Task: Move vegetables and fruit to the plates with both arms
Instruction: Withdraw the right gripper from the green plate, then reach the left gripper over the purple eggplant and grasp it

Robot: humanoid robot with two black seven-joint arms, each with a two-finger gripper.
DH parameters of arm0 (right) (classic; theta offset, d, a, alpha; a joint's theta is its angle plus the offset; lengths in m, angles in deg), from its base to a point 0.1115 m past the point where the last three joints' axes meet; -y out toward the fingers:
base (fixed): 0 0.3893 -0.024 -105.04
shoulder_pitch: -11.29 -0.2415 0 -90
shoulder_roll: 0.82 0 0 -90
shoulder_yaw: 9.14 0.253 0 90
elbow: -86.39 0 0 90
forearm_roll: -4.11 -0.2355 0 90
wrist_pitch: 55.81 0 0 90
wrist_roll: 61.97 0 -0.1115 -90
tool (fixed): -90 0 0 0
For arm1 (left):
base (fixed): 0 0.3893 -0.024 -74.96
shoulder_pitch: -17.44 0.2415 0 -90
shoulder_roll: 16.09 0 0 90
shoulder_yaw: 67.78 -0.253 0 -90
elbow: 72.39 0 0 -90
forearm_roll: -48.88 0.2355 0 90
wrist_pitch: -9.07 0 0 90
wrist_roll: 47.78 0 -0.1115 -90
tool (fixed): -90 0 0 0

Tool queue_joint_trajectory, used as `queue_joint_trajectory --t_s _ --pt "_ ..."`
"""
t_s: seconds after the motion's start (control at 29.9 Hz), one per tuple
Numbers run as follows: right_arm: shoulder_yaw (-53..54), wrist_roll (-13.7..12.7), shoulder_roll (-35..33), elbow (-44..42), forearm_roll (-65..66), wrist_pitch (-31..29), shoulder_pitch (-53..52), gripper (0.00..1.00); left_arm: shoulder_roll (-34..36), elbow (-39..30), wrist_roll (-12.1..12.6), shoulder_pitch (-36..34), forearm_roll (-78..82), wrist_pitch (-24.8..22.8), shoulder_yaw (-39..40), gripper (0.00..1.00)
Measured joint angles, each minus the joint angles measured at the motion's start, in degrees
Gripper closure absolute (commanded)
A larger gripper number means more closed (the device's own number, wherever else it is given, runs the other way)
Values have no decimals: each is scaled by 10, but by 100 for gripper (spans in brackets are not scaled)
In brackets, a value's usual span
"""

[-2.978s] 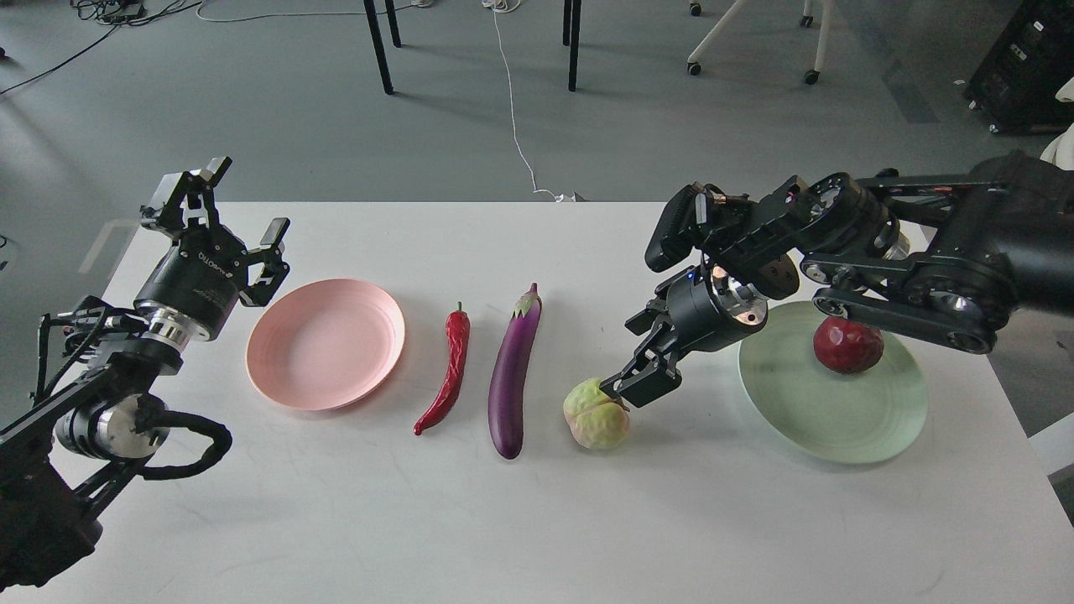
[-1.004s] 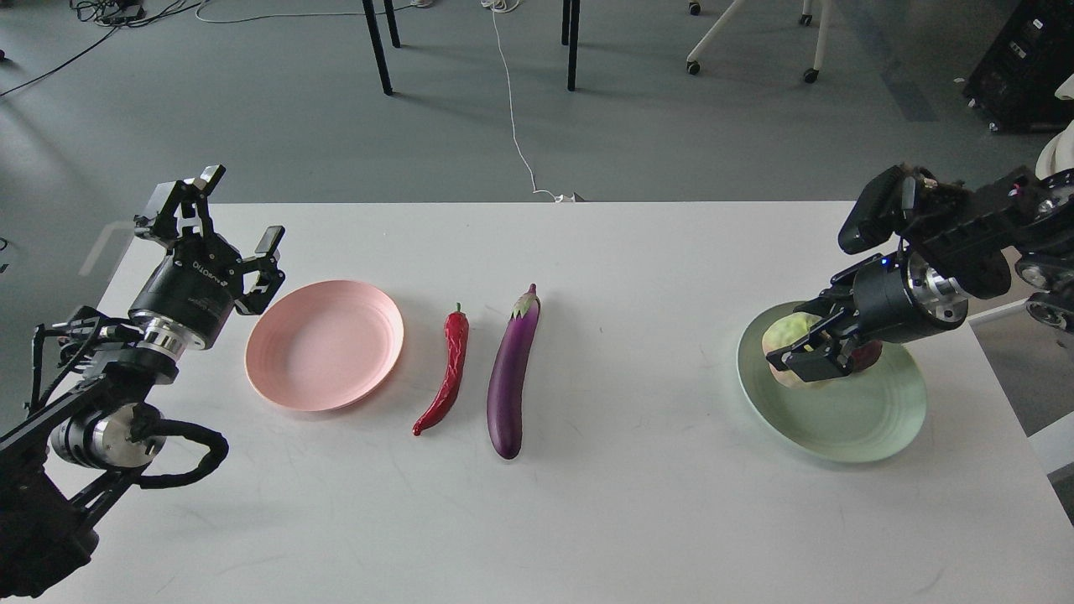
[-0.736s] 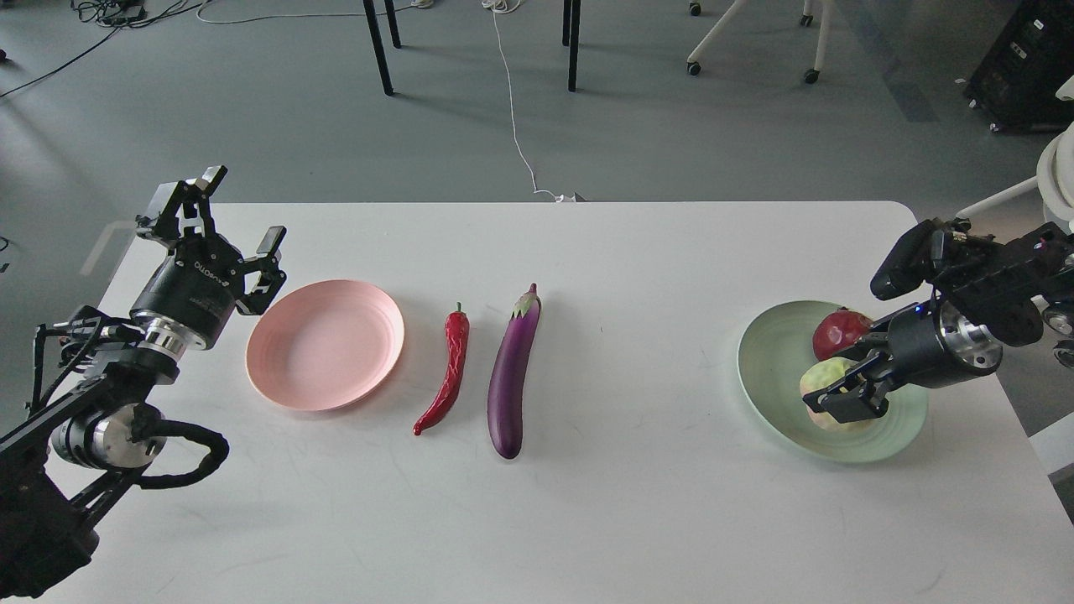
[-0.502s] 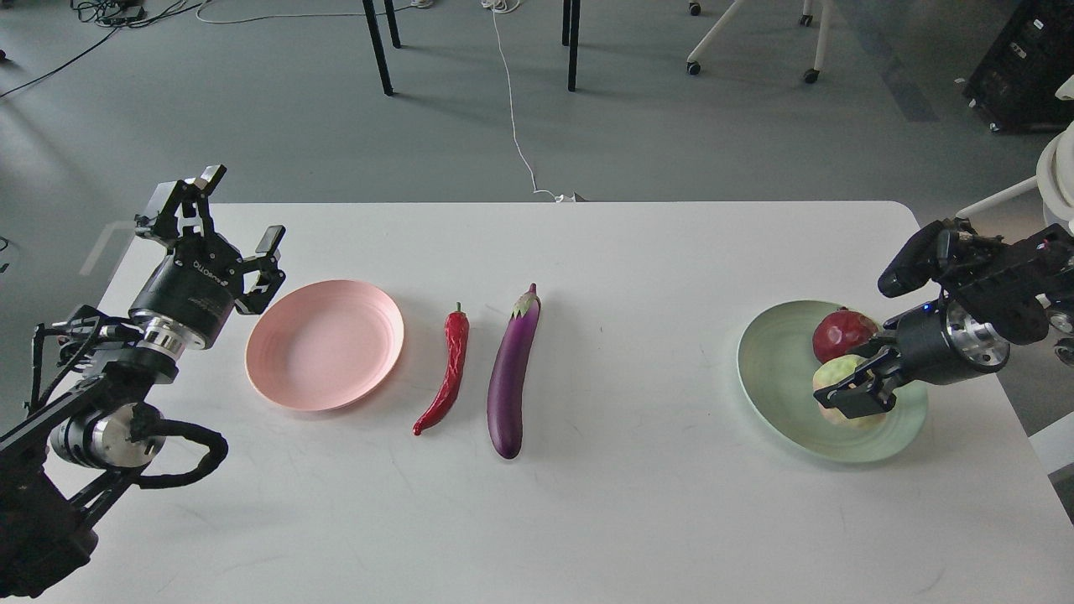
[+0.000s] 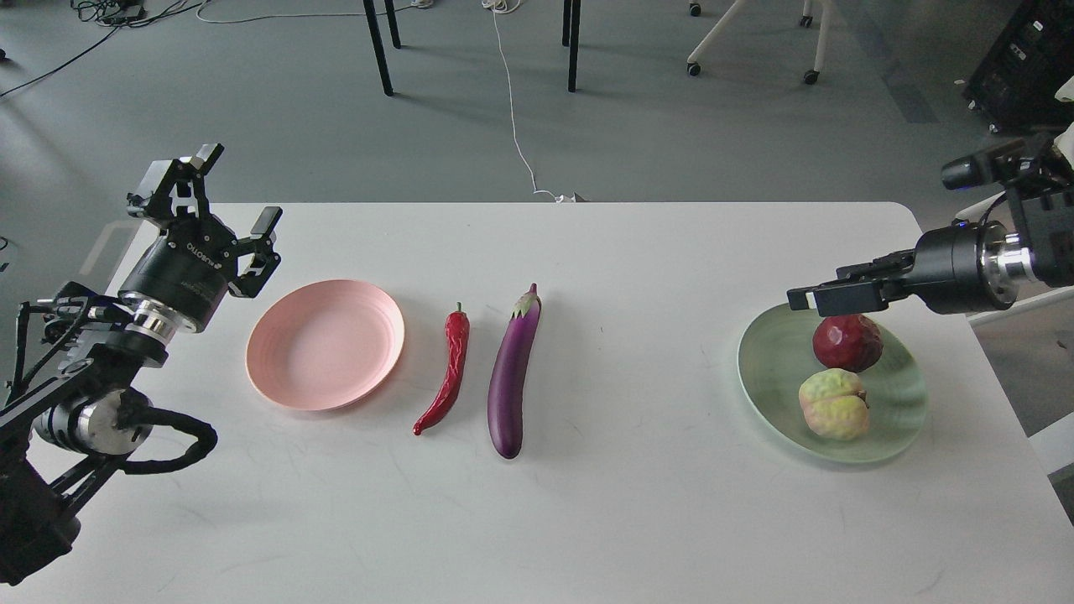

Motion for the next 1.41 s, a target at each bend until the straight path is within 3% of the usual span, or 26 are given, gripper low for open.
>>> queue_joint_trajectory --t_s 0.2,0.43,0.5,0.97,1.24,1.41 --pt "2 0 24 -28 -359 43 74 6 -2 -2 0 -38 26 1 -21 1" --pt "9 0 105 -124 -782 45 91 5 -2 4 0 -156 46 2 -135 1" --pt "14 0 127 -155 -847 44 92 4 -5 11 0 -195 57 3 -174 1" --pt "51 0 155 -257 -908 -6 164 4 -89 45 0 -409 400 24 -485 1" --pt "83 0 143 -263 -908 -6 193 4 -263 197 0 -480 478 50 -631 1" --pt "87 0 123 -261 -907 -6 194 3 -310 263 0 -496 491 52 -657 1"
